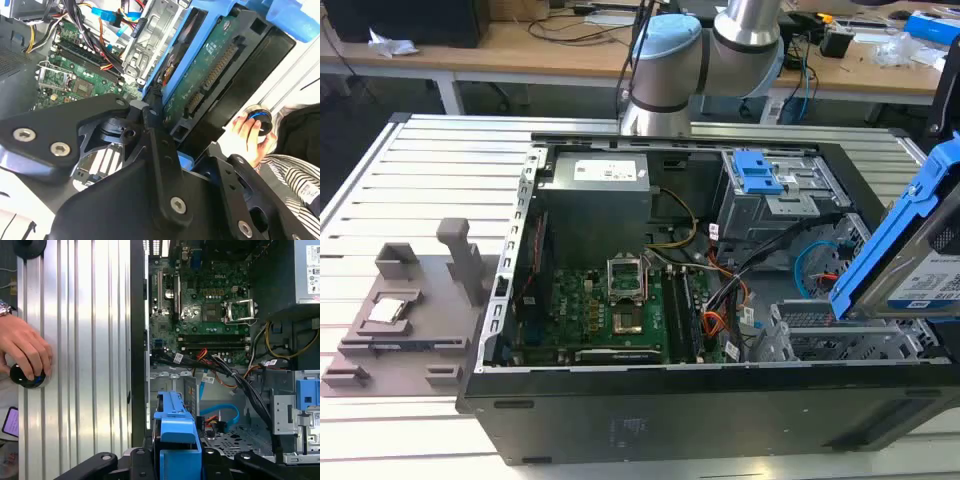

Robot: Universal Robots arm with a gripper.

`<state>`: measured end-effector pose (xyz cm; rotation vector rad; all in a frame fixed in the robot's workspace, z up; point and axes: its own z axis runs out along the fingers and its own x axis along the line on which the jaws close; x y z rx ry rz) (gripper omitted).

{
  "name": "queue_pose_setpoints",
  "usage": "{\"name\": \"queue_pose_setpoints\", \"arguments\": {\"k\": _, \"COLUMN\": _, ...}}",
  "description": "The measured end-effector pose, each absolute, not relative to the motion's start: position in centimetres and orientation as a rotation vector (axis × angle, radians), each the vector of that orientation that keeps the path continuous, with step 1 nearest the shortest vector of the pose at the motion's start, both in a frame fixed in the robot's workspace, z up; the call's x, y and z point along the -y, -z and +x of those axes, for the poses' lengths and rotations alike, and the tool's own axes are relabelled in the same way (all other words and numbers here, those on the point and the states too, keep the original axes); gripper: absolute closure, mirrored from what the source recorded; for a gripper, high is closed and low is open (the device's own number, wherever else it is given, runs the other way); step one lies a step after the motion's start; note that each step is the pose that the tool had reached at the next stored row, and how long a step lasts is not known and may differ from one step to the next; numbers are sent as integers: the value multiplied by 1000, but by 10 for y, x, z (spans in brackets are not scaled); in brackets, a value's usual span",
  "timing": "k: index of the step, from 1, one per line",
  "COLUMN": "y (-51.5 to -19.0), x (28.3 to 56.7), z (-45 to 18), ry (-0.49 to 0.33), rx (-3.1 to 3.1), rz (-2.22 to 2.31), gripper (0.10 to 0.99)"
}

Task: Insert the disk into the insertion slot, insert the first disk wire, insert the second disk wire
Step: 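Insert the disk into the insertion slot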

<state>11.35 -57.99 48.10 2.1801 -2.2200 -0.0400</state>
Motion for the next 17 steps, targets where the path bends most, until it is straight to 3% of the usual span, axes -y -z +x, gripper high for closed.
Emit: {"name": "queue_pose_setpoints", "arguments": {"k": 17, "y": -464, "x": 568, "z": 105, "ry": 47, "rx": 2223, "rz": 2183, "gripper": 725}}
